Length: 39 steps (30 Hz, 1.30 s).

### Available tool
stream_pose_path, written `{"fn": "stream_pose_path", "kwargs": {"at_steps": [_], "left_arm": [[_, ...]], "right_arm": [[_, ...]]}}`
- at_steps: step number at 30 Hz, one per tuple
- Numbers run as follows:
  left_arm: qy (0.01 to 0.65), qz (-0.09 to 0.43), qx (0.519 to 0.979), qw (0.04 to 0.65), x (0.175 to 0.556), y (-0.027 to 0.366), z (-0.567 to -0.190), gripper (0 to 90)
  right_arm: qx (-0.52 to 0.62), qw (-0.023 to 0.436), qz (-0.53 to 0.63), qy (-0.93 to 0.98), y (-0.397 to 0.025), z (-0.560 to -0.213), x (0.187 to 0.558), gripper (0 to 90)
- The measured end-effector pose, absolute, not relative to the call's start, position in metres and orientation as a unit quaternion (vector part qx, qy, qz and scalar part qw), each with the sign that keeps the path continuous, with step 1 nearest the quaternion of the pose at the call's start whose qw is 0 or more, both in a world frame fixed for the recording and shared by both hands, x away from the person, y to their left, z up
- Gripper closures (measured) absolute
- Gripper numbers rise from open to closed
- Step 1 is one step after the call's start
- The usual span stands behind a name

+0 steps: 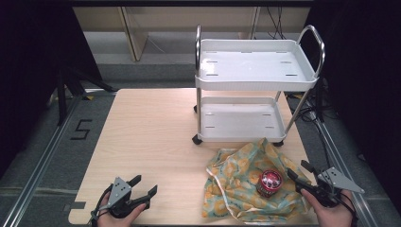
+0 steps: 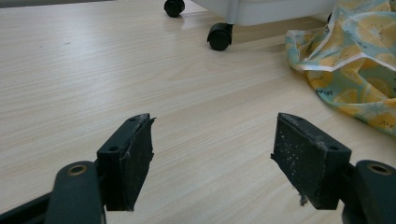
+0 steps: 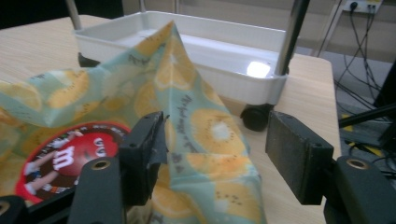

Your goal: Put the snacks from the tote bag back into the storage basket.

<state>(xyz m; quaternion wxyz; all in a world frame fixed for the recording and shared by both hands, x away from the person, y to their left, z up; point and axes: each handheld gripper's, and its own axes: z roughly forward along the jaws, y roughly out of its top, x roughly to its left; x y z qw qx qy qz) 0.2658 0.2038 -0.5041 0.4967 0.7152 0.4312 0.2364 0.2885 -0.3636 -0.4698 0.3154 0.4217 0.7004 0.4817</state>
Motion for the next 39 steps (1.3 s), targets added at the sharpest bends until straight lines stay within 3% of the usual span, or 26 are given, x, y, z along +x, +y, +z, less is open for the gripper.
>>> {"fn": "stream_pose_path", "kwargs": {"at_steps": [14, 31, 39], "left_arm": [[0.430, 0.236, 0.716, 0.497, 0.264, 0.201, -0.504, 27.9], [0.417, 0.231, 0.723, 0.500, 0.265, 0.199, -0.505, 27.9], [0.416, 0.232, 0.725, 0.497, 0.265, 0.200, -0.505, 27.8]], "right_arm": [[0.375, 0.308, 0.494, 0.722, -0.348, -0.456, 0.279, 33.6], [0.343, 0.232, 0.474, 0.777, -0.319, -0.464, 0.279, 28.8], [0.327, 0.232, 0.459, 0.793, -0.315, -0.470, 0.284, 25.6]]}}
